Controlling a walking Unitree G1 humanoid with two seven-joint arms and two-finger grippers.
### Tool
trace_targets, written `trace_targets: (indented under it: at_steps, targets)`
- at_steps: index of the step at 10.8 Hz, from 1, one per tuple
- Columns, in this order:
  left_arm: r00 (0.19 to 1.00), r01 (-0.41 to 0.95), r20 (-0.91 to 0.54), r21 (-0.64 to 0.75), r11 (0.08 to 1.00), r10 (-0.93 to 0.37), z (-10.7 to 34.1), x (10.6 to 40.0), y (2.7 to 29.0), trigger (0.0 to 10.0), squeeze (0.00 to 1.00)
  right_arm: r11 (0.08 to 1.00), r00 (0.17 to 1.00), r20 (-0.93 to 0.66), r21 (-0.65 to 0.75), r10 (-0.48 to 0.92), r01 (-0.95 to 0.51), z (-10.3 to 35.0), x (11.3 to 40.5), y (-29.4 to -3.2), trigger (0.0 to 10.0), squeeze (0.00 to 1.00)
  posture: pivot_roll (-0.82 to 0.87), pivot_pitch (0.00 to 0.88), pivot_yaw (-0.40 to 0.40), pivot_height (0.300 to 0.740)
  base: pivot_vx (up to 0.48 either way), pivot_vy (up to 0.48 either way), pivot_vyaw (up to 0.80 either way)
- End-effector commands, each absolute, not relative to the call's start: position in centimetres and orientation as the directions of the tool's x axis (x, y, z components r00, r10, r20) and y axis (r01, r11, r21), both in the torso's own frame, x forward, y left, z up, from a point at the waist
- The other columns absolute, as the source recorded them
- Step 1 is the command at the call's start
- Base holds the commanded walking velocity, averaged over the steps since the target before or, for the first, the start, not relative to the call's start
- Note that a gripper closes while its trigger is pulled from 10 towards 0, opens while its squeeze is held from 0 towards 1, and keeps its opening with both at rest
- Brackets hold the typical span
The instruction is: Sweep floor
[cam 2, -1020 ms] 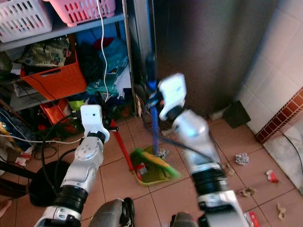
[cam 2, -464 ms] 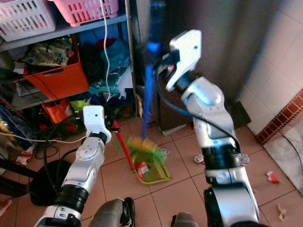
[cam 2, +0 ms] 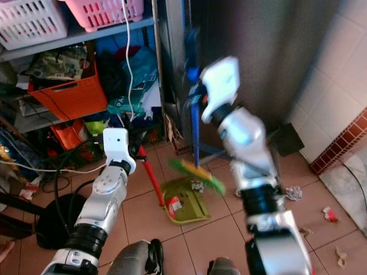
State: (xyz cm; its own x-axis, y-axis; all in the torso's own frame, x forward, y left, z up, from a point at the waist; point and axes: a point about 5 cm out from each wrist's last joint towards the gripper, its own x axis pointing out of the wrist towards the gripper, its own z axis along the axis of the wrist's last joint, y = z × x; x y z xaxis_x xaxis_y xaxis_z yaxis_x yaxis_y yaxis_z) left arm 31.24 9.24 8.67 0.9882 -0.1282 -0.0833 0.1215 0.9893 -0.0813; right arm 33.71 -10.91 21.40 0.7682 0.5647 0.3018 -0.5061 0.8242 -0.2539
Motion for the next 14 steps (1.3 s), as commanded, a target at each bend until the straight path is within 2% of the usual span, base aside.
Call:
trace_targets:
  at_steps: [1,3,4,6,7,8,9,10,11,13,14]
  targets:
    - [0.99,0.129,-0.051,-0.076,0.989,-0.133,9.5,31.5,9.4,10.0,0.0,0.813,0.731,0.358,-0.29,0.581,-0.504,22.4,33.3,-10.3,10.0,0.0,-0.05,0.083,0.087,0.74,0.0,0.0,0.0]
    - [0.989,0.137,-0.052,-0.08,0.987,-0.141,9.6,31.5,9.3,10.0,0.0,0.804,0.76,0.264,-0.144,0.593,-0.577,18.4,31.9,-9.3,10.0,0.0,-0.05,0.084,0.088,0.74,0.0,0.0,0.0]
    - [0.988,0.138,-0.053,-0.081,0.987,-0.142,9.6,31.5,9.3,10.0,0.0,0.783,0.741,0.266,-0.106,0.616,-0.613,18.6,31.5,-8.6,10.0,0.0,-0.05,0.085,0.09,0.74,0.0,0.0,0.0]
    - [0.988,0.141,-0.057,-0.082,0.987,-0.146,9.5,31.5,9.3,10.0,0.0,0.689,0.655,0.253,-0.073,0.712,-0.721,20.2,31.2,-7.3,10.0,0.0,-0.06,0.084,0.092,0.74,0.0,0.0,0.0]
    - [0.987,0.146,-0.056,-0.083,0.986,-0.151,9.6,31.5,9.2,10.0,0.0,0.613,0.576,0.302,-0.035,0.759,-0.789,22.1,30.8,-7.0,10.0,0.0,-0.06,0.084,0.092,0.74,0.0,0.0,0.0]
    - [0.987,0.148,-0.056,-0.083,0.985,-0.153,9.6,31.5,9.1,10.0,0.0,0.626,0.585,0.377,0.019,0.718,-0.78,24.3,31.5,-7.6,10.0,0.0,-0.06,0.082,0.088,0.74,0.0,0.0,0.0]
    - [0.987,0.148,-0.057,-0.085,0.985,-0.153,9.6,31.5,9.1,10.0,0.0,0.676,0.62,0.421,0.022,0.662,-0.737,25.4,32.3,-8.3,10.0,0.0,-0.06,0.083,0.088,0.74,0.0,0.0,0.0]
    - [0.987,0.148,-0.058,-0.086,0.985,-0.153,9.6,31.4,9.0,10.0,0.0,0.783,0.672,0.487,-0.041,0.558,-0.62,27.1,33.4,-9.6,10.0,0.0,-0.05,0.084,0.087,0.74,0.0,0.0,0.0]
    - [0.986,0.148,-0.059,-0.087,0.985,-0.154,9.6,31.4,9.0,10.0,0.0,0.831,0.693,0.5,-0.109,0.52,-0.545,27.6,33.6,-10.2,10.0,0.0,-0.05,0.085,0.086,0.74,0.0,0.0,0.0]
    - [0.985,0.152,-0.062,-0.087,0.984,-0.158,9.5,31.3,8.9,10.0,0.0,0.892,0.742,0.497,-0.199,0.45,-0.407,27.0,34.1,-10.9,10.0,0.0,-0.05,0.086,0.083,0.74,0.0,0.0,0.0]
    - [0.985,0.152,-0.065,-0.088,0.984,-0.158,9.5,31.3,9.0,10.0,0.0,0.89,0.746,0.486,-0.264,0.455,-0.371,25.9,34.1,-10.6,10.0,0.0,-0.05,0.09,0.084,0.74,0.0,0.0,0.0]
